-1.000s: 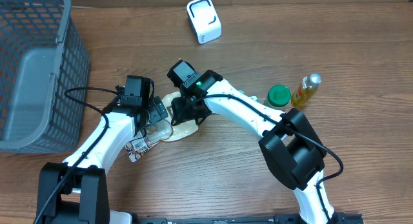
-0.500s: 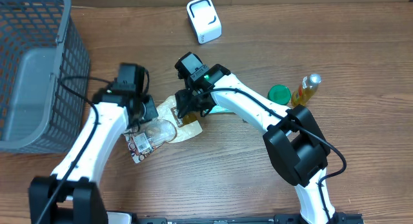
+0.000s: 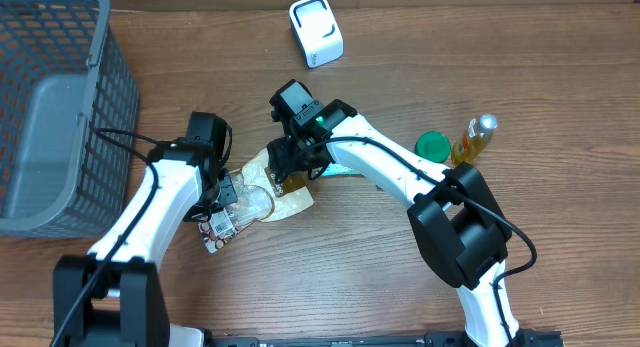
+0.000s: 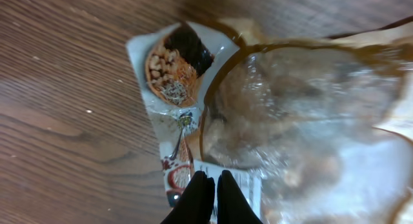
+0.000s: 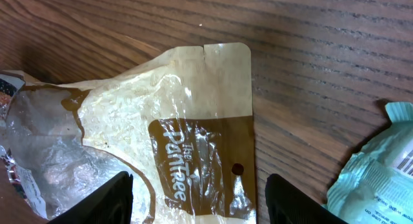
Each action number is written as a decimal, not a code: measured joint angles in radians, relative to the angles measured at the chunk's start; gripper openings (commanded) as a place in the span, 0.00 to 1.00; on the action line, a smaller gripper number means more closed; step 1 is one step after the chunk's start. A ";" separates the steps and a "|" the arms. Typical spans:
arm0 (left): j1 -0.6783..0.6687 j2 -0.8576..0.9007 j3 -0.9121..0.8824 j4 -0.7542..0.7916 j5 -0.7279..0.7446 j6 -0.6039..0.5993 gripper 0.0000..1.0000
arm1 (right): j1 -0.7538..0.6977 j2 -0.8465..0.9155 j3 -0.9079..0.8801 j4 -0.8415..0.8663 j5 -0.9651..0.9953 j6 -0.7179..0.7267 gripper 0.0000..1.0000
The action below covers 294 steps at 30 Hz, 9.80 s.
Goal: Scan the item barcode
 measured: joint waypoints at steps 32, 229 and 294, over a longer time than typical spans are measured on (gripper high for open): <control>0.002 0.132 0.022 0.208 0.106 0.161 0.04 | -0.002 -0.002 -0.067 0.113 -0.007 0.000 0.67; 0.213 -0.002 0.443 0.156 0.394 0.357 0.99 | -0.137 0.043 -0.251 0.493 -0.745 -0.027 0.33; 0.213 -0.002 0.443 0.156 0.392 0.357 1.00 | -0.254 -0.355 -0.255 -0.175 -0.707 -0.243 0.22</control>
